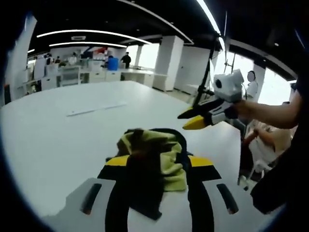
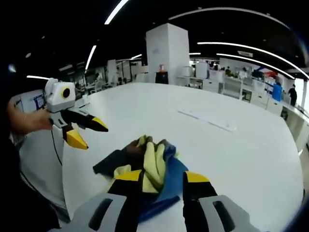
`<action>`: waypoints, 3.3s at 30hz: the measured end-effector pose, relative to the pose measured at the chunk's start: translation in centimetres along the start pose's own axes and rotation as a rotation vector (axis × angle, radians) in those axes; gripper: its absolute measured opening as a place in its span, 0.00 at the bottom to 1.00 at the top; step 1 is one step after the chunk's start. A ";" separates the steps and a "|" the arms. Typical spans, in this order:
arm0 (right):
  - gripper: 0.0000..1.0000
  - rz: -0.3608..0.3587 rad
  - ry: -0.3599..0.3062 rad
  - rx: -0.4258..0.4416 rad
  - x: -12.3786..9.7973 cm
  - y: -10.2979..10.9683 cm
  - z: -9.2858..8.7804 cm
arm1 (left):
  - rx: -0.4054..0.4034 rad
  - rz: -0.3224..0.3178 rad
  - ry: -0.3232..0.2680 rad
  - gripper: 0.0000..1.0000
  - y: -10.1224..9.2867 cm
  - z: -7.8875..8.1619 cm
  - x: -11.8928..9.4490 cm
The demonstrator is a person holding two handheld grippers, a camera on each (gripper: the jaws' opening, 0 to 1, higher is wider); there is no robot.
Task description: Fold the garment on the visible template until the final outline fits inside the template.
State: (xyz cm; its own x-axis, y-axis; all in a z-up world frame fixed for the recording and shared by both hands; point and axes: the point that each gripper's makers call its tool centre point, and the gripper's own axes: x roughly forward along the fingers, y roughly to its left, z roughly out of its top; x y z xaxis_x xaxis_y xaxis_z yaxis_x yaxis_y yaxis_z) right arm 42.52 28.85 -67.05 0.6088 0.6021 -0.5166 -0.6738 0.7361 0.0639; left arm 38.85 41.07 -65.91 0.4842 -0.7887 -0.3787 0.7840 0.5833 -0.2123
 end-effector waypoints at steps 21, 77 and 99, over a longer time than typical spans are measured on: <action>0.12 0.029 0.066 -0.014 4.8 -1.5 0.1 | 0.052 -0.047 0.081 0.21 -1.5 -1.3 6.8; 0.00 -0.070 0.072 -0.027 2.9 -5.2 2.6 | 0.032 0.075 -0.025 0.00 3.5 4.4 2.6; 0.00 -0.165 0.023 0.018 2.2 -9.3 4.7 | -0.100 0.283 -0.231 0.00 13.2 9.8 -1.2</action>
State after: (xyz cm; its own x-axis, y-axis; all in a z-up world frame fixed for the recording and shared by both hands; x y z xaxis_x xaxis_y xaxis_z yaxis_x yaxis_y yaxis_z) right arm 52.05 24.75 -64.79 0.7009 0.4654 -0.5405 -0.5574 0.8302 -0.0079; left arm 52.48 47.82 -59.41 0.7601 -0.6098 -0.2245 0.5704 0.7916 -0.2191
